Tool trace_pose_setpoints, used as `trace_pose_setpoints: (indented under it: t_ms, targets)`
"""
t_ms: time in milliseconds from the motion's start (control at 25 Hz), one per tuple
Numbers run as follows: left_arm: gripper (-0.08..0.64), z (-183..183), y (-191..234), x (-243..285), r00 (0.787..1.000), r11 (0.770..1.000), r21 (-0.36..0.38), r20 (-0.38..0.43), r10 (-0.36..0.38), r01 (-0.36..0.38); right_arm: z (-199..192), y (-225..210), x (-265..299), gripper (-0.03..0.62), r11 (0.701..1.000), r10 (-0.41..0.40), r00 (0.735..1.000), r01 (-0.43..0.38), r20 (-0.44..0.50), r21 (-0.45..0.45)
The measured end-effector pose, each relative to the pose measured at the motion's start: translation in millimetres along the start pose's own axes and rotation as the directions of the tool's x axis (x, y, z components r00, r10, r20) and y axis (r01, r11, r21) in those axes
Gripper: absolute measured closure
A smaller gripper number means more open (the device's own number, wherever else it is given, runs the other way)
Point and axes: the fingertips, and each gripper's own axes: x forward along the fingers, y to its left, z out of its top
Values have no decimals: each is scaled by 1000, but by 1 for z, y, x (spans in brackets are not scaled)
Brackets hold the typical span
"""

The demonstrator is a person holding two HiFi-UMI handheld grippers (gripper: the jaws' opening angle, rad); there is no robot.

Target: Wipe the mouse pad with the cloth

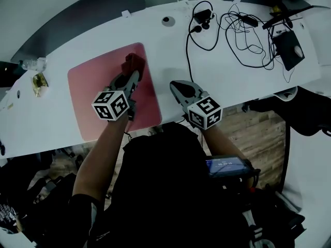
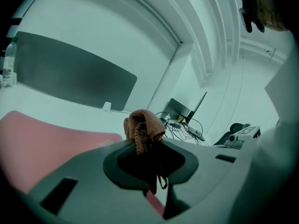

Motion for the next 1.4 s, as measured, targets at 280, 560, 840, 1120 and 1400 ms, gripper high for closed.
trace_pose_setpoints:
  t_ms: [280,560,840,1120,1400]
  targets:
    - [486,-22,0,-68,1000,1000,18,12,-3,3,3,47,-1,567,997,43,999,-42,12,-61]
    - [486,-52,-1,-132,1000,999,39,7,-12,12,-6,90,3,568,990,86,996,-86,-2,-112]
    - [486,-64,3,-179,1000,998,61,29,-10,8,-19,118,4,568,985,97,995,-99,-20,-139]
    - [486,-76,14,-212,999,998,55,43,12,-15,-36,138,4,568,985,95,995,-100,-44,-137]
    - [486,-86,24,-232,999,999,45,46,17,-19,-43,157,12,568,983,101,993,-109,-59,-150]
